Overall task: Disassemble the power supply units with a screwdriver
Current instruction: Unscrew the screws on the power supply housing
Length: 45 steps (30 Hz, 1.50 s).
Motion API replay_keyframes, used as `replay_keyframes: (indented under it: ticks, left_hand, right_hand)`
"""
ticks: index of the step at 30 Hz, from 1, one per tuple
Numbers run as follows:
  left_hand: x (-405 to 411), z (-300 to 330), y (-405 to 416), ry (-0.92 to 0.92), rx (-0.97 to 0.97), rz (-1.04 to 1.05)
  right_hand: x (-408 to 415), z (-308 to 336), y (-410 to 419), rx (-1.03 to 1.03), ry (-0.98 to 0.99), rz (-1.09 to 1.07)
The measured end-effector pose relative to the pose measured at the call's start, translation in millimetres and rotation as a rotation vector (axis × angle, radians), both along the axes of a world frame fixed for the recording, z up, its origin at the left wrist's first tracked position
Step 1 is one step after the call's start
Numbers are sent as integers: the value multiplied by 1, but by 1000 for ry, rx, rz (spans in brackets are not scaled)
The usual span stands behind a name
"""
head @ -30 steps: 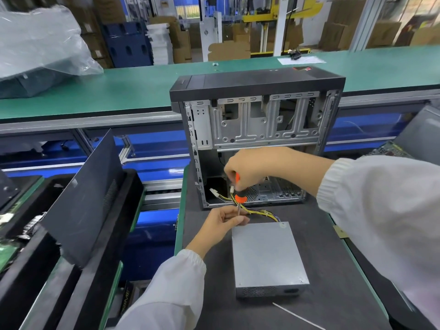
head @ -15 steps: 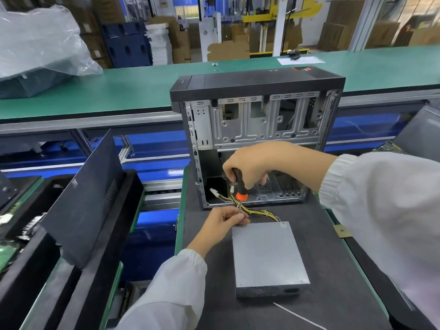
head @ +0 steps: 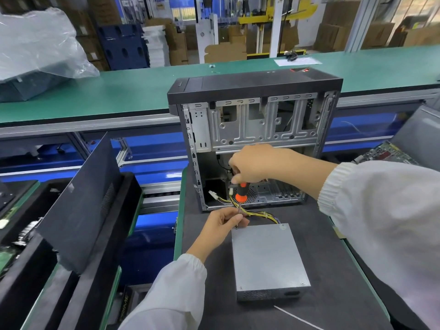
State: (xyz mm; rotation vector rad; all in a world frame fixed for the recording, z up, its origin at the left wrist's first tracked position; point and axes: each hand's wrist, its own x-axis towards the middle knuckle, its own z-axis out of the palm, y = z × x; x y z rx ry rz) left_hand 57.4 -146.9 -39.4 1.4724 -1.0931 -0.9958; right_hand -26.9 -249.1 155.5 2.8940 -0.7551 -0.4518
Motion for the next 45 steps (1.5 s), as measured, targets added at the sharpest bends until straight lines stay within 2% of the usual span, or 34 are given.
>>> replay_keyframes:
  ticks: [2, 4, 5, 7, 9, 12, 14, 17, 21, 24, 26, 28, 32, 34, 40, 45]
  left_hand:
    - [0, -1, 0, 6, -7, 0]
    - [-1, -1, 0, 25, -15, 0]
    - [-2, -2, 0, 33, -19, 2]
    - [-1, -3, -1, 48, -34, 4]
    - [0, -4, -1, 38, -35, 4]
    - [0, -6, -2, 26, -38, 0]
    - [0, -6, -2, 62, -43, 2]
    - [1, -7, -3, 75, -42, 8]
    - [1, -8, -2, 50, -56, 8]
    - [2, -11, -2, 32, -57, 24]
    - [0, -15, 1, 47, -46, 55]
    - [-9, -21, 5, 166, -18, 127]
    - [-34, -26, 0, 680, 45, 337]
    - [-41, -29, -2, 820, -5, 426]
    - [-61, -30, -14, 901, -27, 483]
    - [-73, -28, -31, 781, 40, 435]
  right_hand:
    - [0, 6, -3, 204, 37, 25]
    - [-2, 11, -5, 399, 22, -42]
    - [-2, 12, -5, 434, -7, -87]
    - [-4, 12, 0, 378, -40, -197]
    - [-2, 7, 3, 235, -52, -248]
    - [1, -2, 2, 92, -58, -159]
    - [2, -1, 0, 126, -33, -81]
    - [2, 8, -5, 284, 87, 0]
    - [1, 12, -6, 490, 43, -90]
    - [1, 9, 1, 358, -49, -232]
    - [4, 4, 0, 257, -49, -205]
    - [6, 3, 0, 251, -32, -145]
    - [3, 2, -1, 299, -48, -130]
    - [1, 1, -2, 315, -38, -158]
    - [-7, -3, -5, 314, -45, -167]
    - [-22, -2, -20, 306, -47, -186]
